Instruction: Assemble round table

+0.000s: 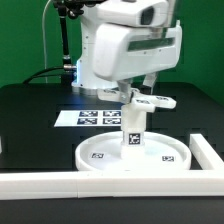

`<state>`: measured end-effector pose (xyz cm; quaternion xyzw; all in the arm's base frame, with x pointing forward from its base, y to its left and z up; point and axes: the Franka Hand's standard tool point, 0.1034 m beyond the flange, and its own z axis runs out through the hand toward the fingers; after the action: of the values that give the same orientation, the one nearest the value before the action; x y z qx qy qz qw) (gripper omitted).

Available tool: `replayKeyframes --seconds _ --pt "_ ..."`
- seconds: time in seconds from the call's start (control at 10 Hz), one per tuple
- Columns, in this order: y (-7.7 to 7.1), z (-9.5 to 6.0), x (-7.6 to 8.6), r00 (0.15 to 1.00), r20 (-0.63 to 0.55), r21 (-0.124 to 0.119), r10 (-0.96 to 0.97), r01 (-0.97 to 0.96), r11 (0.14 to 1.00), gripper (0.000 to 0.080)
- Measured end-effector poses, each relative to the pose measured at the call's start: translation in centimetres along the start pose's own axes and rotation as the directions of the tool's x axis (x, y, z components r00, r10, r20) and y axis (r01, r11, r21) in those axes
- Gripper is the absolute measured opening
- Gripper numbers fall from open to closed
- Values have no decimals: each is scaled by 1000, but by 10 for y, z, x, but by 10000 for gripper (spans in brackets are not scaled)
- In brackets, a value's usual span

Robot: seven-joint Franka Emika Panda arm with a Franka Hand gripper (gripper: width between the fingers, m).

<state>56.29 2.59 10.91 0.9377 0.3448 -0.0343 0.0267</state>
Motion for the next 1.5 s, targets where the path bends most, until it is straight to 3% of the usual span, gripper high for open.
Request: replayKeyframes --seconds 0.3,0.8,1.1,1.4,1.5 --pt "3 0 -1 954 -27 53 300 -298 953 443" --pt "3 0 0 831 -13 59 556 -555 830 443" --pt "3 1 -1 620 -53 108 783 -776 621 443" --pt "3 1 -1 326 -5 174 945 -931 322 443" --pt "2 1 0 277 4 174 961 -946 272 443"
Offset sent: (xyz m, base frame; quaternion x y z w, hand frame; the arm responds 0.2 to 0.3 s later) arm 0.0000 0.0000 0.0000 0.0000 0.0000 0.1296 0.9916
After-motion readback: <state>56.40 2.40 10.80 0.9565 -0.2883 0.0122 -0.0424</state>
